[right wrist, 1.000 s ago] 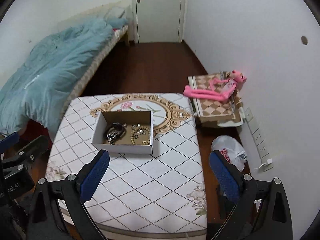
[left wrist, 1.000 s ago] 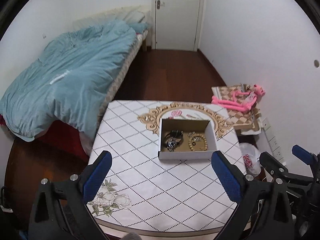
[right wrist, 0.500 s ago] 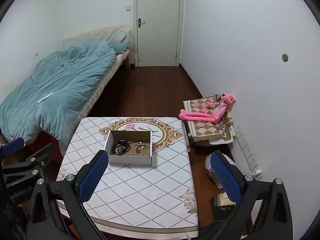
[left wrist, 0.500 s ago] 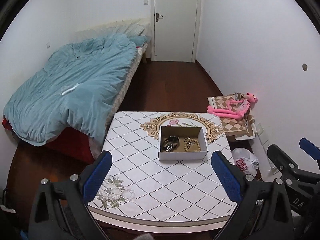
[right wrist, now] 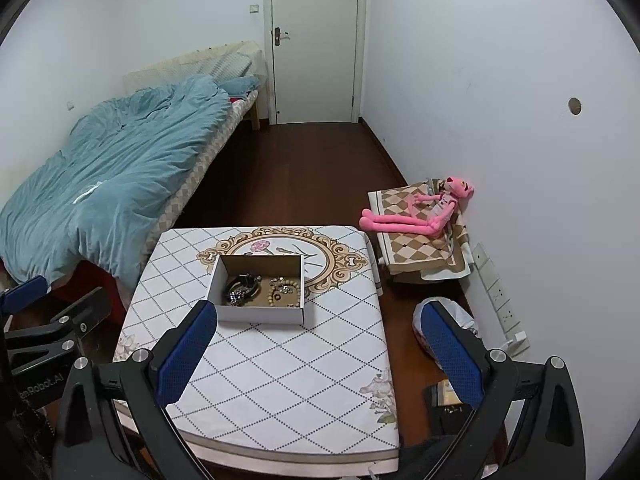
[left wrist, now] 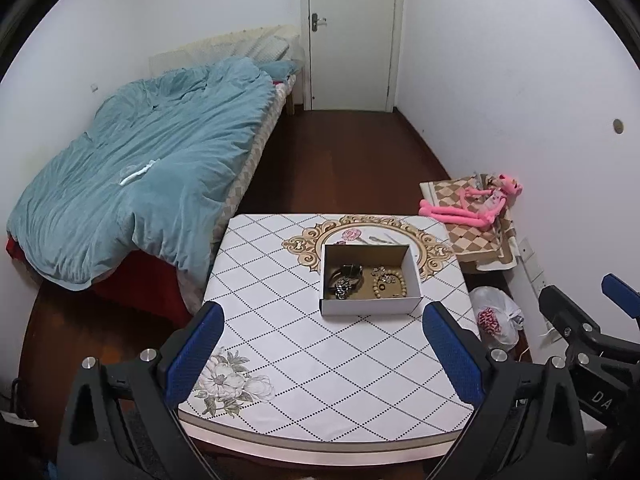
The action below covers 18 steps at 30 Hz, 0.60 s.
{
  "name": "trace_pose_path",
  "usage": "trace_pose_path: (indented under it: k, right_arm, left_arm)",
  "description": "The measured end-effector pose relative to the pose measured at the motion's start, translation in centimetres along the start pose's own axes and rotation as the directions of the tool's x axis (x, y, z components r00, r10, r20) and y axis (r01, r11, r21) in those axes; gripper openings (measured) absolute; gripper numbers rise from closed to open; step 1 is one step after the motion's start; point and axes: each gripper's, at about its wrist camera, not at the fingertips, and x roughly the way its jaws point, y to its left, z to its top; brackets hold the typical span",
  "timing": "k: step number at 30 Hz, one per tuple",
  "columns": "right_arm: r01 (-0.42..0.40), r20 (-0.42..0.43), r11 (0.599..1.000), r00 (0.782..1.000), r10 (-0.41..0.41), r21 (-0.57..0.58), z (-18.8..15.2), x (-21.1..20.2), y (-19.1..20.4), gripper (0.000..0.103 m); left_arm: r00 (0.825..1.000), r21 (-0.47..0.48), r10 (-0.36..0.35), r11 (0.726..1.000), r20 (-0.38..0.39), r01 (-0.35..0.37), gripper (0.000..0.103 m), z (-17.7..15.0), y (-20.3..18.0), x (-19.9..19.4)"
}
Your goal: Organize jewelry
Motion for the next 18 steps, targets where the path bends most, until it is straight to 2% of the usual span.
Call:
trace_pose_path:
  k: [9,18]
  right_arm:
    - [0.015,-0.057,1.000,0.998,-0.014,0.003,1.6,4.5,-0.2,0.103]
    - [0.010,-0.146,1.000,0.989,-0.011,-0.011,3.0,9.4,0.1,0.103]
  left_arm:
    - [0.998,0.013,0.047,0.999,-0.048,-0.046,0.101,1.6,-0.4,4.0]
    - [0.992,0.011,0.043,0.999,-0.119,-0.042,0.101,3.0,-0.5,7.4]
